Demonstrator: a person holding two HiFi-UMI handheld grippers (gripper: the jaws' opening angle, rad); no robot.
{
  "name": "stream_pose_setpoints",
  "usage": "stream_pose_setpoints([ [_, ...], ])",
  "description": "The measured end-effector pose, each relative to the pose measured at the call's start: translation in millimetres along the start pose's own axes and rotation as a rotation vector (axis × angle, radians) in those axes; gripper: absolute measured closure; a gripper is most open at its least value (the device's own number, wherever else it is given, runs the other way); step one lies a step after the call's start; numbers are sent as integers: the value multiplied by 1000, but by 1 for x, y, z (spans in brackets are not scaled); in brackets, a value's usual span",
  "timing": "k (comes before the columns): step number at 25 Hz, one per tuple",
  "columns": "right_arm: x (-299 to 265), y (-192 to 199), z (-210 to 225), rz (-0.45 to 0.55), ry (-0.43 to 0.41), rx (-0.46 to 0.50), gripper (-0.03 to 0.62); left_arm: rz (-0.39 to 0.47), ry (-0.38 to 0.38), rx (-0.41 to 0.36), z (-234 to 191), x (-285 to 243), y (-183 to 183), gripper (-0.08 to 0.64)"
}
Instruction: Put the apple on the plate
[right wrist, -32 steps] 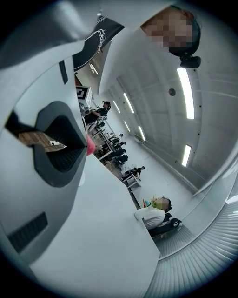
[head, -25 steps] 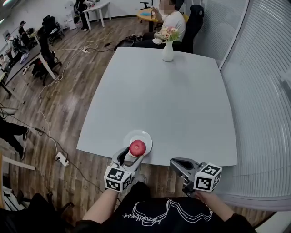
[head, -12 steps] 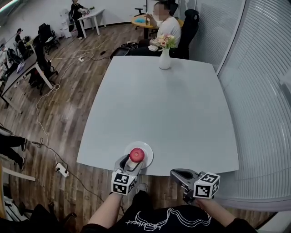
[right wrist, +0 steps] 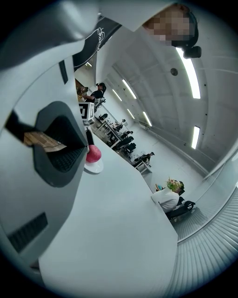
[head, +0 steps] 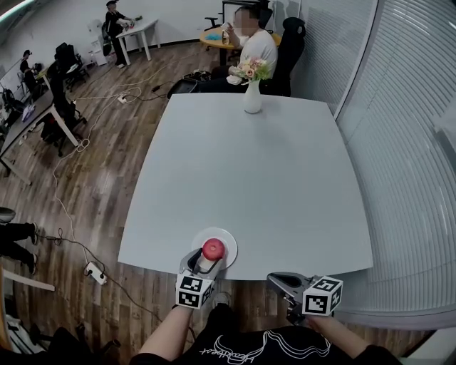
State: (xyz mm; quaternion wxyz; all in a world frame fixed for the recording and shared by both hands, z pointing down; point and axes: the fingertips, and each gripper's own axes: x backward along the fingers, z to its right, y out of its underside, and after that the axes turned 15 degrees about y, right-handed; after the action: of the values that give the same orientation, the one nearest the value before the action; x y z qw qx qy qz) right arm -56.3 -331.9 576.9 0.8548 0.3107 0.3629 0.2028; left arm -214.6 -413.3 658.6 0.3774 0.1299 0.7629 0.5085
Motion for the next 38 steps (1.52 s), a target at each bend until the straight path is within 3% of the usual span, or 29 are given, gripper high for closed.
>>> stream_pose_setpoints([
  [6, 4, 2, 1, 0, 1, -7, 586, -9, 2, -33, 3, -3, -1, 270],
  [17, 12, 3, 0, 4, 1, -6, 586, 13, 10, -18, 5, 0, 0, 228],
  [27, 41, -5, -9, 47, 0, 25, 586, 100, -9, -28, 19, 32, -25, 210],
  [33, 71, -9, -26, 104, -30, 65, 586, 189, -46, -30, 43, 77, -55, 212],
  [38, 100, -17, -56, 163, -99, 124, 586, 192, 9, -20, 97, 109, -80, 212],
])
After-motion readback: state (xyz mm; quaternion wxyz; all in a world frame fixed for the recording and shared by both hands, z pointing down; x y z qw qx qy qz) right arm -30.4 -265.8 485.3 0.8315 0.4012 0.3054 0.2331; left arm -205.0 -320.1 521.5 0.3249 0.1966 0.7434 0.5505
